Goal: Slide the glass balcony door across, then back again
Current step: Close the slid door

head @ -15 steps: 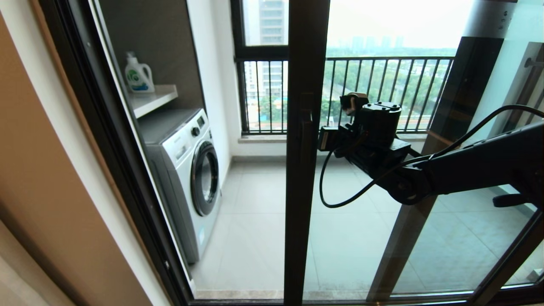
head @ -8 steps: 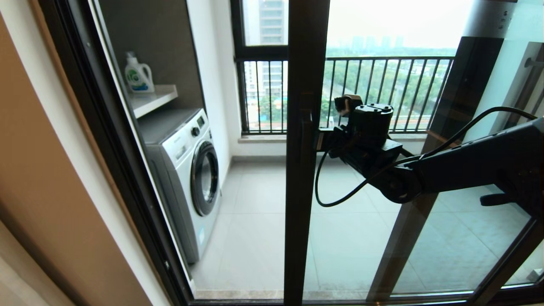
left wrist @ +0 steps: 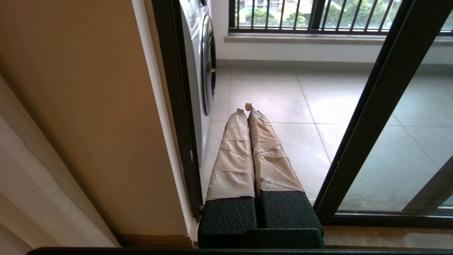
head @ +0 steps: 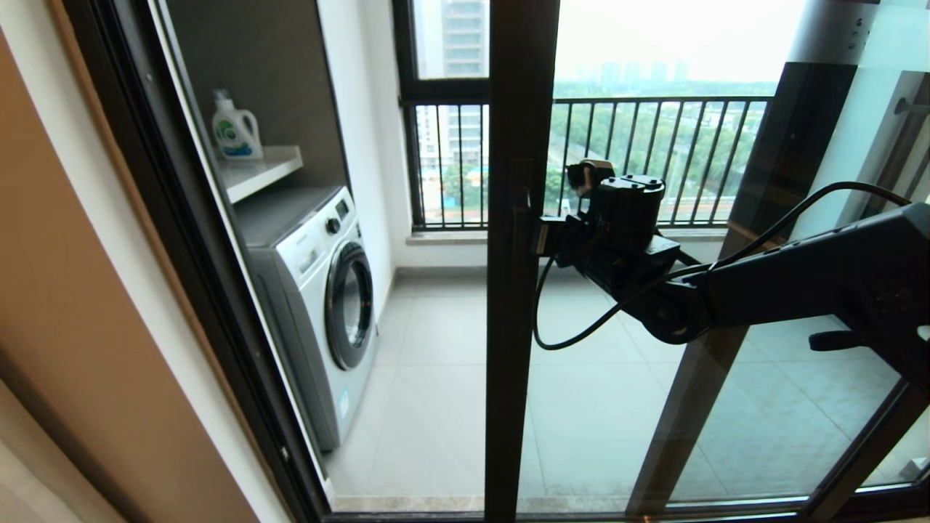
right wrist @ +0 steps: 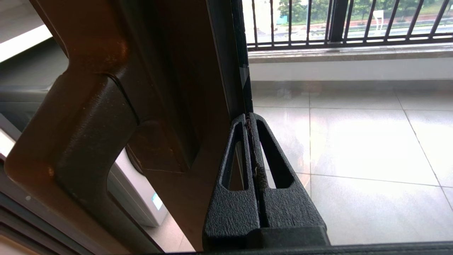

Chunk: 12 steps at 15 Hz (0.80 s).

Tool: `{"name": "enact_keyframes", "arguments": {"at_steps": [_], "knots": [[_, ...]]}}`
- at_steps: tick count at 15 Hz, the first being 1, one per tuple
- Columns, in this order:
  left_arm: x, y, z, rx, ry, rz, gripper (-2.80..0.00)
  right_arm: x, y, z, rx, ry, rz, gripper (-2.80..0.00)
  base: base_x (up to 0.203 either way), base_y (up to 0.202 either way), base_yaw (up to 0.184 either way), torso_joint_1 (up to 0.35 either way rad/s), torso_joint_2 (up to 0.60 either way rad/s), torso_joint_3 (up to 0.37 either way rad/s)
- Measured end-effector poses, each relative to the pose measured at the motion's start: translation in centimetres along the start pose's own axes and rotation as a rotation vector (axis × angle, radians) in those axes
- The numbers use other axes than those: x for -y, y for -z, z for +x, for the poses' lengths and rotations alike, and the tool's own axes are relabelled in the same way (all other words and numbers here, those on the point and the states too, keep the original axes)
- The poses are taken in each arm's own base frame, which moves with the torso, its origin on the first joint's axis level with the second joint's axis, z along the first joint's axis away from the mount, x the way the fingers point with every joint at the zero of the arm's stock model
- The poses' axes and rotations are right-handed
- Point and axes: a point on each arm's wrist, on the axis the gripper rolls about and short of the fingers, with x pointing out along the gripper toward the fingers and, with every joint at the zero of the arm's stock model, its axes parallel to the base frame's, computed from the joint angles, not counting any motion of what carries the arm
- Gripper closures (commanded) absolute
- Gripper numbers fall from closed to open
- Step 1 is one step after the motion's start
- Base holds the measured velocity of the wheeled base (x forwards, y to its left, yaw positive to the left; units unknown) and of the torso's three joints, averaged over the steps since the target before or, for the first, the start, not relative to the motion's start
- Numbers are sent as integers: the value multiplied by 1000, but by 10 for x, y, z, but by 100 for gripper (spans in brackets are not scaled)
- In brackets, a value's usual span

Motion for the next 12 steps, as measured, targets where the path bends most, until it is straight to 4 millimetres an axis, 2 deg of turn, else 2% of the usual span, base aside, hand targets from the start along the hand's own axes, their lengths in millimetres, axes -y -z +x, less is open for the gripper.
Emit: {"name": "enact_keyframes", "arguments": {"at_steps": [12], "knots": [[0, 0, 0, 0, 0, 0, 0, -13, 6, 3, -9, -34, 0, 0, 0, 0, 0, 0, 0, 0]]}}
